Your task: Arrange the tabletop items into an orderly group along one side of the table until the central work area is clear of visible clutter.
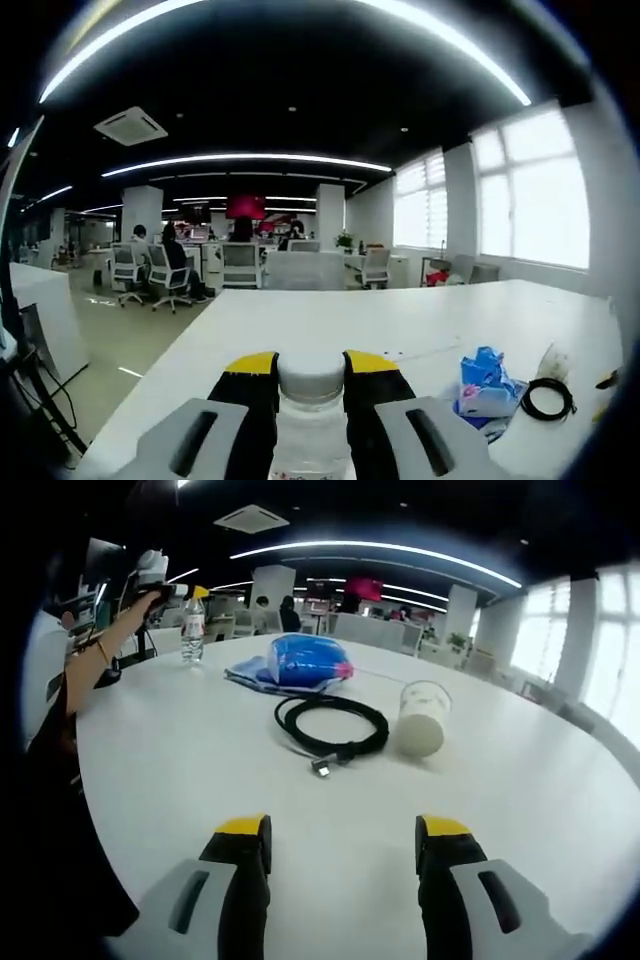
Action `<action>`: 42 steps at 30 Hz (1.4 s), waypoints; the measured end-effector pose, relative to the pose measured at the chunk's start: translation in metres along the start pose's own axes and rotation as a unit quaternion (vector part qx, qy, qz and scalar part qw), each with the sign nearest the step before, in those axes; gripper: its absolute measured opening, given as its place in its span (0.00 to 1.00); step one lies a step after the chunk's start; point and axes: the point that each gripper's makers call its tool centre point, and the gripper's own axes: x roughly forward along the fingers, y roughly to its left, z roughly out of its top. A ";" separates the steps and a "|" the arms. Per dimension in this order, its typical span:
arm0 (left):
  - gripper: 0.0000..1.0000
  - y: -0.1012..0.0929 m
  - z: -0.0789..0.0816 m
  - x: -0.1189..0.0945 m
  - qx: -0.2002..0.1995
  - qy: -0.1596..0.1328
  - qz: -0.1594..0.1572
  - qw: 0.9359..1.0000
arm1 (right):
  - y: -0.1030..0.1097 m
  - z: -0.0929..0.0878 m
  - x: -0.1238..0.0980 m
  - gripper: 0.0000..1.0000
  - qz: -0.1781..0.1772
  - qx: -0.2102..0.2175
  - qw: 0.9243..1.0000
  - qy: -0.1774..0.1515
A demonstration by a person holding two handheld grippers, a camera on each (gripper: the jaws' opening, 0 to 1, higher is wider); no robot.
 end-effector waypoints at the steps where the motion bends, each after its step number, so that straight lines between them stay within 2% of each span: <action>1: 0.22 0.003 -0.002 0.000 -0.006 0.004 0.011 1.000 | 0.000 0.000 0.001 0.55 -0.001 0.000 1.000 0.001; 4: 0.22 0.002 0.000 0.000 0.020 0.000 0.018 1.000 | -0.001 0.001 0.002 0.55 -0.001 0.001 1.000 0.001; 6: 0.22 -0.001 -0.001 0.003 0.031 0.002 0.008 0.999 | -0.001 0.000 0.003 0.55 -0.001 0.003 1.000 0.002; 9: 0.22 -0.003 -0.005 0.006 0.024 0.011 -0.008 1.000 | -0.002 0.000 0.006 0.55 -0.004 -0.002 1.000 0.007; 12: 0.22 -0.002 -0.011 0.008 0.008 0.015 -0.007 1.000 | 0.001 0.003 0.008 0.55 -0.001 0.000 1.000 0.007; 13: 0.22 -0.004 -0.003 0.010 0.007 -0.015 -0.012 1.000 | 0.001 0.003 0.008 0.55 0.000 -0.003 1.000 0.007; 14: 0.22 -0.002 -0.010 0.004 0.011 0.004 -0.006 1.000 | 0.002 0.004 0.009 0.55 0.001 -0.003 1.000 0.007; 16: 0.22 -0.004 -0.011 0.002 0.018 0.004 -0.008 1.000 | 0.003 0.005 0.009 0.55 0.004 -0.003 1.000 0.005; 21: 0.22 -0.001 -0.010 -0.002 0.001 -0.001 0.004 1.000 | 0.003 0.002 0.013 0.55 0.004 -0.001 1.000 0.010; 28: 0.23 -0.004 -0.010 -0.006 0.012 -0.002 0.008 1.000 | 0.005 0.004 0.014 0.55 0.009 -0.004 1.000 0.008; 34: 0.23 -0.004 -0.009 -0.005 0.004 -0.017 -0.007 1.000 | 0.003 0.000 0.015 0.55 0.006 -0.003 1.000 0.012; 42: 0.23 -0.005 -0.010 -0.001 -0.011 -0.012 -0.010 1.000 | 0.003 0.003 0.016 0.56 0.011 -0.003 1.000 0.009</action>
